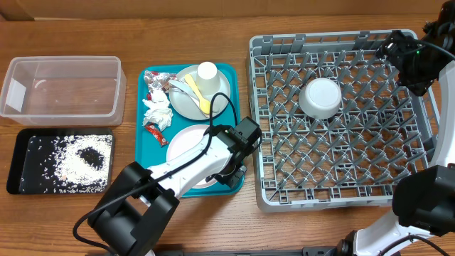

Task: Sort waste into correct bins and load items into the dishwasher rack
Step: 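Grasp the rim of the pink plate with the left gripper, then lift the pink plate with the left gripper over the black tray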

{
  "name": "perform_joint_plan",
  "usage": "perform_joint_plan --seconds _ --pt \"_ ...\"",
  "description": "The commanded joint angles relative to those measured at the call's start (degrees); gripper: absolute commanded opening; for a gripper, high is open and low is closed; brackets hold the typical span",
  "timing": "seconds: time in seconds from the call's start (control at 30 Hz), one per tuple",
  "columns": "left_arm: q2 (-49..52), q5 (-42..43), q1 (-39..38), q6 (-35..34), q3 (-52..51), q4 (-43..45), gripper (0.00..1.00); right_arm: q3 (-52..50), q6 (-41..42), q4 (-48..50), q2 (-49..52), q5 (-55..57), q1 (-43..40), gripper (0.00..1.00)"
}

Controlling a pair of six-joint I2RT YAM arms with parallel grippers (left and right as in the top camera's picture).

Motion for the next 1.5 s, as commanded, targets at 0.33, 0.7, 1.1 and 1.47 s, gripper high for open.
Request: perform_joint_plan --seconds 0.33,0.7,1.1,1.47 --pt "0.79 0.76 1.29 -4.57 15.93 -13.2 0.04 1.07 0.44 0.26 -1.11 -0.04 -0.13 1.0" --pt "0.28 -17.27 2.29 -21.33 22.47 -26.25 0.04 1.05 0.44 0.26 -1.11 -0.04 -0.13 1.0" --pt "-13.64 -14.67 8.87 -23.02 28.44 -31.21 0.04 1.05 0.44 0.26 -1.11 -0.04 -0.13 1.0" --pt "-22.58 -7.34 27.93 -19.89 28.41 -32.24 0.04 1.05 0.44 0.26 -1.11 -0.04 -0.13 1.0"
